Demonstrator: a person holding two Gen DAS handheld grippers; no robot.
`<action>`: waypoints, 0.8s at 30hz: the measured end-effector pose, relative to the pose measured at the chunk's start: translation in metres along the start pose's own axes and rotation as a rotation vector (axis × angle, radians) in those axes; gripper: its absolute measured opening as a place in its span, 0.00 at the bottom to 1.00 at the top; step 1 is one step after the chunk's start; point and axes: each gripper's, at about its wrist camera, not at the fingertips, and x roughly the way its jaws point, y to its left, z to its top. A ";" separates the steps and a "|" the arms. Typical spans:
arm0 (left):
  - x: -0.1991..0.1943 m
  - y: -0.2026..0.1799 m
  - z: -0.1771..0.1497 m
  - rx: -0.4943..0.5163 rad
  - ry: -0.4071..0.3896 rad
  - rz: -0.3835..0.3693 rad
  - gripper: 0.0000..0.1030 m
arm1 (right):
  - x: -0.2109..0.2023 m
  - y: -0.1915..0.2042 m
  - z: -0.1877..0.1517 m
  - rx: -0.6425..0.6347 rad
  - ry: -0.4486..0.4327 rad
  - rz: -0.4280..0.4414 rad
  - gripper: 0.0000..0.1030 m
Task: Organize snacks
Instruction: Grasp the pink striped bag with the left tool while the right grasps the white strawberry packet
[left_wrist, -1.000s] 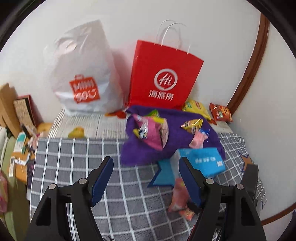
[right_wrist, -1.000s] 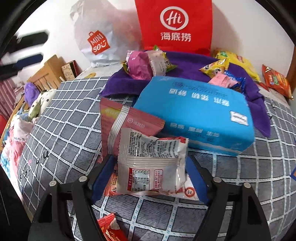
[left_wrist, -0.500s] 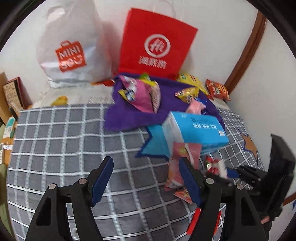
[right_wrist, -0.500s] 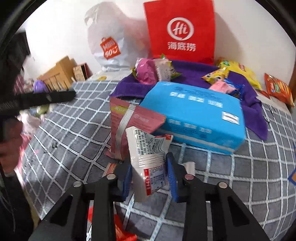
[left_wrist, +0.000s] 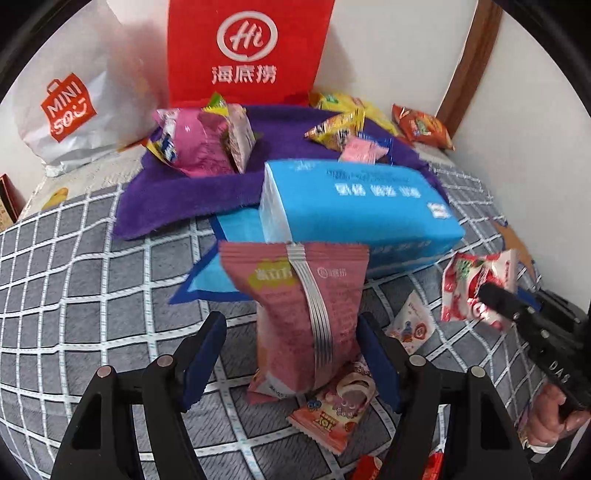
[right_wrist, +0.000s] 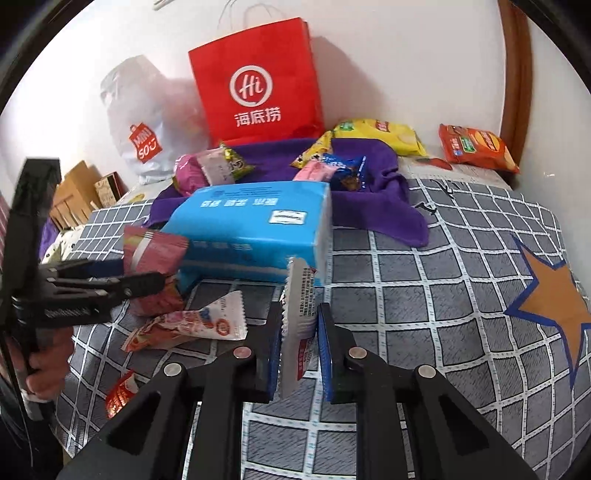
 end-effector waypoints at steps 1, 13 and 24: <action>0.000 0.001 -0.001 0.005 -0.007 0.004 0.51 | 0.002 -0.002 0.000 0.004 -0.001 -0.003 0.19; -0.015 0.042 -0.018 -0.058 -0.092 0.048 0.37 | 0.032 -0.009 -0.001 0.028 -0.008 -0.025 0.30; -0.008 0.050 -0.024 -0.102 -0.143 0.030 0.38 | 0.046 -0.023 -0.003 0.125 0.044 0.045 0.27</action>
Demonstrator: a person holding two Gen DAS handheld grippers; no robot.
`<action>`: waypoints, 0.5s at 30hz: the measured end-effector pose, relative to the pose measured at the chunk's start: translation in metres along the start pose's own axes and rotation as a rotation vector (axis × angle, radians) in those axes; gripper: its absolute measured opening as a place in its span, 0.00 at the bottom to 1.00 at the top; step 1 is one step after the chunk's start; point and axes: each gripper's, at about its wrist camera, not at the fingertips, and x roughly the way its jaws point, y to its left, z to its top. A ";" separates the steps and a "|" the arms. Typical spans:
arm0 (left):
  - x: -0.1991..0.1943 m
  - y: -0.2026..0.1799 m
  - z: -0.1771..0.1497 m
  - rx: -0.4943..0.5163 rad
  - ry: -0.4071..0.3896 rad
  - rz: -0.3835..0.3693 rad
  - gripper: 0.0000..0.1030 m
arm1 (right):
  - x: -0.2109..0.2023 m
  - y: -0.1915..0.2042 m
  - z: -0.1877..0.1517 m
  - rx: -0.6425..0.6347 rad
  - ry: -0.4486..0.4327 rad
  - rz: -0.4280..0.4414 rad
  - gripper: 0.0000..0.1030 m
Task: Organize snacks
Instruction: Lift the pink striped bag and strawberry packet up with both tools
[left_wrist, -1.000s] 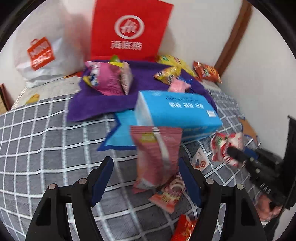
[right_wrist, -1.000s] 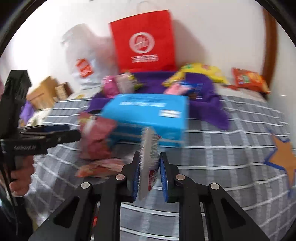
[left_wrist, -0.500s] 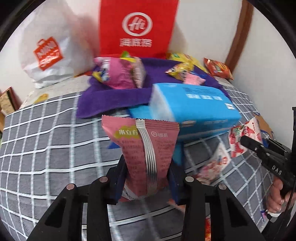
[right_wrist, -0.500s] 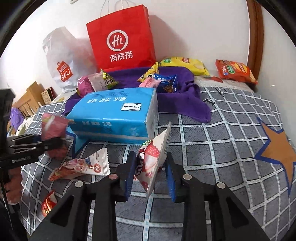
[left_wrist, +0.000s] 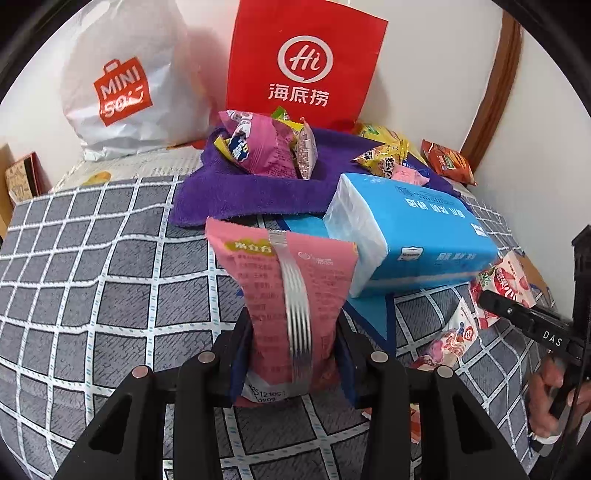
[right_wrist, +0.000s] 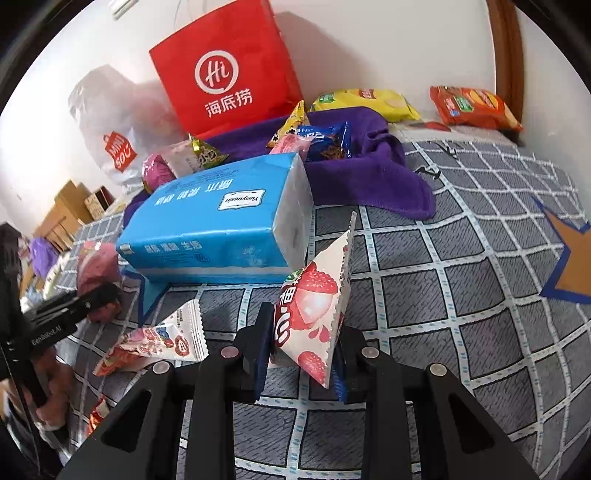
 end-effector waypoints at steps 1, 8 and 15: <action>0.000 0.001 0.000 -0.007 -0.001 -0.004 0.39 | 0.000 -0.001 0.000 0.011 -0.001 0.006 0.27; 0.005 0.005 -0.002 -0.045 0.019 -0.037 0.41 | -0.002 -0.001 0.001 0.028 -0.014 0.002 0.26; 0.003 0.006 -0.002 -0.048 0.021 -0.043 0.40 | -0.006 0.001 0.002 0.010 -0.027 -0.012 0.25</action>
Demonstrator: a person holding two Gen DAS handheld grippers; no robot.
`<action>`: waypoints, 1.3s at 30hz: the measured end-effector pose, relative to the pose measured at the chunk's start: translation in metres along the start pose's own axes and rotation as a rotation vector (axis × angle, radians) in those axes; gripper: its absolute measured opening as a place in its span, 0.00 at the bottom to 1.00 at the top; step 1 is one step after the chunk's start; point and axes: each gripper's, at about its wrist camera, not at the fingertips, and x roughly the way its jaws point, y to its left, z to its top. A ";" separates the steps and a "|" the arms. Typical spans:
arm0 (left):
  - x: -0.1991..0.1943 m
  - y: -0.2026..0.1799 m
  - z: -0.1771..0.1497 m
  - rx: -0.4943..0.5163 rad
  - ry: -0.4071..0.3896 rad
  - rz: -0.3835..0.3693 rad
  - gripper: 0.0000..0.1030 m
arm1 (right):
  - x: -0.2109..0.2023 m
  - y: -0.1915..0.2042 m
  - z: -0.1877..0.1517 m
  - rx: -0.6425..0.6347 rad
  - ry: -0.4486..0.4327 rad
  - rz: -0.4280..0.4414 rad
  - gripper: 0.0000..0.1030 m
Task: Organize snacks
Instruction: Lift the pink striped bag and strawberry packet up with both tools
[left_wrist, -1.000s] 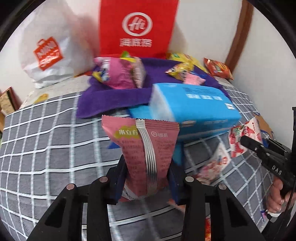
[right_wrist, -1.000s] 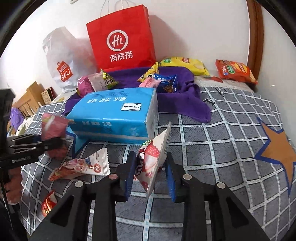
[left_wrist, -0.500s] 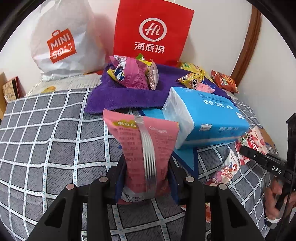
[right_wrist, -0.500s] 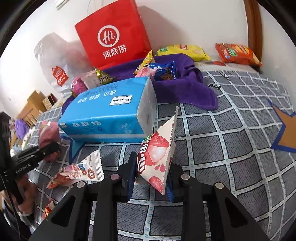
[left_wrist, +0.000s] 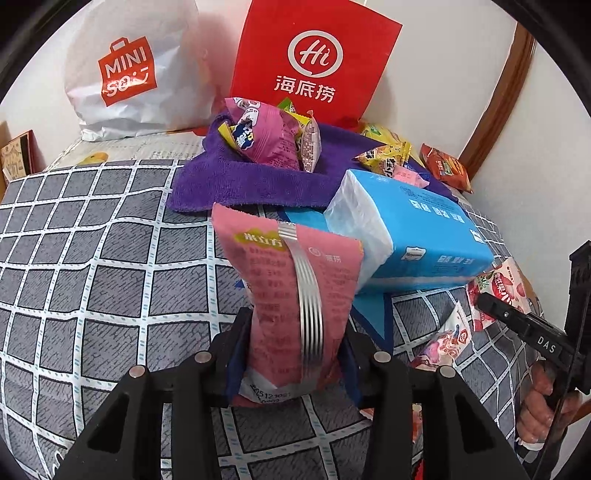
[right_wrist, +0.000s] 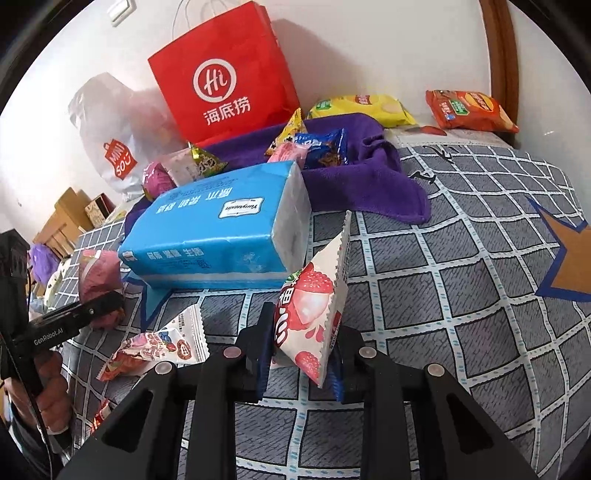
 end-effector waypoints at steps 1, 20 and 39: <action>0.000 0.000 0.000 0.003 0.000 0.002 0.40 | -0.001 -0.001 0.000 0.009 -0.002 0.000 0.25; 0.000 0.000 0.000 0.008 -0.001 0.003 0.40 | 0.003 -0.004 0.000 0.025 0.007 0.037 0.25; -0.003 0.000 0.001 0.008 -0.002 0.002 0.35 | -0.002 -0.003 0.001 0.018 -0.011 0.053 0.22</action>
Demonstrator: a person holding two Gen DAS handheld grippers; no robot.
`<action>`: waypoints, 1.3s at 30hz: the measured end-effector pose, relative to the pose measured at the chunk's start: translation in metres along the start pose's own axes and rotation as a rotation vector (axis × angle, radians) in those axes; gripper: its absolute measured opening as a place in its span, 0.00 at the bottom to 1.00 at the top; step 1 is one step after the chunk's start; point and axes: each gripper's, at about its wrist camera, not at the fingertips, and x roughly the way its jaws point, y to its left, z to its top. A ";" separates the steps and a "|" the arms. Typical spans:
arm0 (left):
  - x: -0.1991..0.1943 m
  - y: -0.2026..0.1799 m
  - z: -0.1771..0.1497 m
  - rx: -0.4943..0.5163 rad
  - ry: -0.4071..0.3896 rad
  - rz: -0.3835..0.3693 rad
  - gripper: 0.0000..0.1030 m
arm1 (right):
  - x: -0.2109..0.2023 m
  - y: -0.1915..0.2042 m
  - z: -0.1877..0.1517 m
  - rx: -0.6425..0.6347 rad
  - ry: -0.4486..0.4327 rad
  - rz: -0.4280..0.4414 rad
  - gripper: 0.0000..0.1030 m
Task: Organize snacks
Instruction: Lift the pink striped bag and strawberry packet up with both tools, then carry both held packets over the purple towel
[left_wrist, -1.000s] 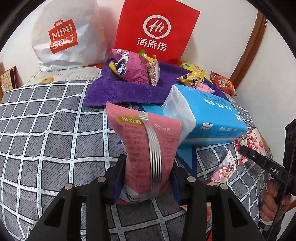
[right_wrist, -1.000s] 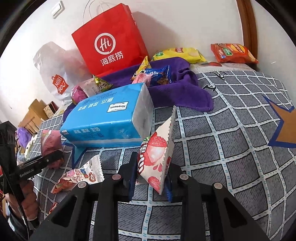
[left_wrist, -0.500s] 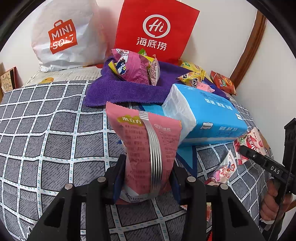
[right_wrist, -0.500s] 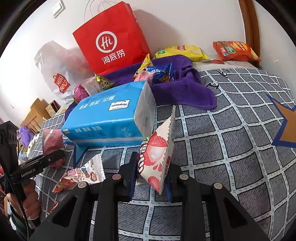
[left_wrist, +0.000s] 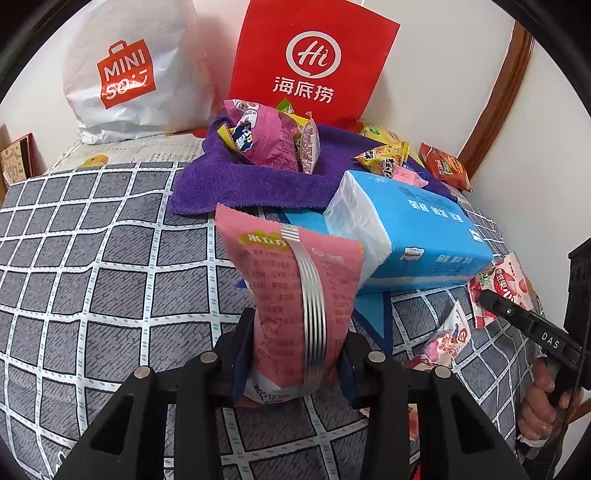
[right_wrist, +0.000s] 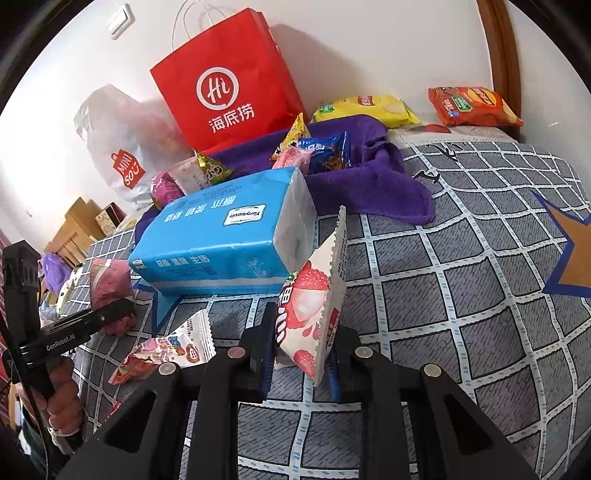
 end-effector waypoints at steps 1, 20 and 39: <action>-0.002 -0.001 0.000 0.003 0.000 0.000 0.34 | -0.002 0.001 0.000 -0.003 -0.003 -0.009 0.22; -0.077 -0.012 0.003 0.031 -0.063 -0.002 0.32 | -0.079 0.045 0.023 -0.057 -0.109 0.013 0.22; -0.126 -0.033 0.072 0.063 -0.159 0.008 0.32 | -0.114 0.115 0.107 -0.166 -0.201 0.015 0.22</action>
